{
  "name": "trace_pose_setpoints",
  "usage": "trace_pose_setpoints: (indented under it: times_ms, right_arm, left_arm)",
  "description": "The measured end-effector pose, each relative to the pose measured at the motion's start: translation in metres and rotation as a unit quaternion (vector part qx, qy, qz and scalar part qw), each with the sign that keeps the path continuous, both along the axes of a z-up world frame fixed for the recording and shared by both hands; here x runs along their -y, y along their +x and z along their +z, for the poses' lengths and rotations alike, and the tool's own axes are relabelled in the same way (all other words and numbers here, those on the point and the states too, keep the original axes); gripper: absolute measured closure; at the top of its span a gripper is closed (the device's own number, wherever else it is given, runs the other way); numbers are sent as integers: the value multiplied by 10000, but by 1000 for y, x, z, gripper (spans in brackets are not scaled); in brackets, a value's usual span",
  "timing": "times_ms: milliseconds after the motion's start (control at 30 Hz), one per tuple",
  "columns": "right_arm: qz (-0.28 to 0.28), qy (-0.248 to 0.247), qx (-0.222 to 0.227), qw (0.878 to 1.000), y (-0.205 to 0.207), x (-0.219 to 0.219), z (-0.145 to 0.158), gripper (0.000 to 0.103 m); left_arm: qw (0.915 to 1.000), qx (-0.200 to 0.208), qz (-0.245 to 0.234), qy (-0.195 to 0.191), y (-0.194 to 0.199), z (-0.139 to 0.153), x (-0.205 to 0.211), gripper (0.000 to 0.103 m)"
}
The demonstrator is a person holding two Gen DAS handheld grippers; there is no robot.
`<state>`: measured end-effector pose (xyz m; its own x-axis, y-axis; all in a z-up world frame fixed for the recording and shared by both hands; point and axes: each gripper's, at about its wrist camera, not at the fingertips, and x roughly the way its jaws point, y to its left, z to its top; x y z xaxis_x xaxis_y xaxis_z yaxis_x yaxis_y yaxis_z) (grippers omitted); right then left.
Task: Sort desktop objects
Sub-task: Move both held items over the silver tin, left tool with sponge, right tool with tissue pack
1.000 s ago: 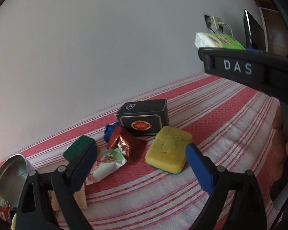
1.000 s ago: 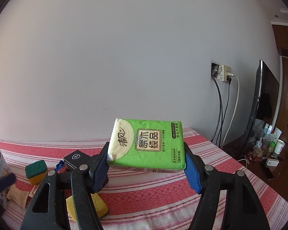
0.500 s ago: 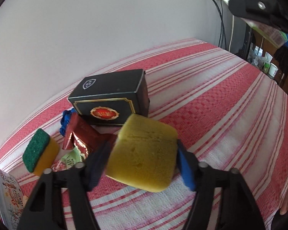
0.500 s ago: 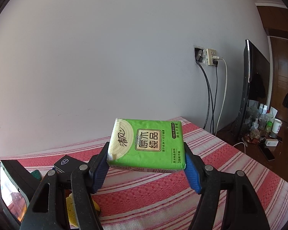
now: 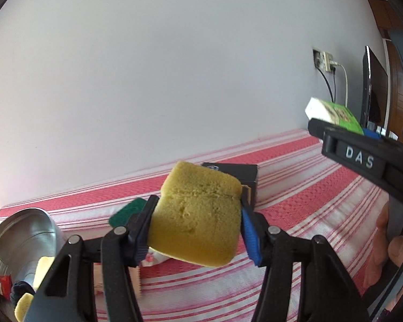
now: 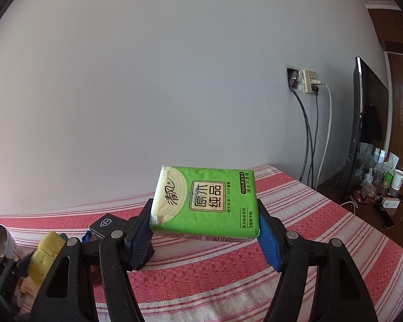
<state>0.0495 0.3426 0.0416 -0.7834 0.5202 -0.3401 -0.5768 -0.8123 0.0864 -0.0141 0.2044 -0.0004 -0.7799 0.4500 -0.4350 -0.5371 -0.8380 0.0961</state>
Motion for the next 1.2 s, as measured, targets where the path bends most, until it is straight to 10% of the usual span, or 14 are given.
trace_pose_setpoints:
  times_ms: [467, 1200]
  right_arm:
    - [1475, 165, -277, 9885, -12, 62, -11, 32]
    - [1600, 782, 20, 9840, -12, 113, -24, 32]
  left_arm:
    - [9961, -500, 642, 329, -4, 7, 109, 46]
    - [9932, -239, 991, 571, -6, 7, 144, 46]
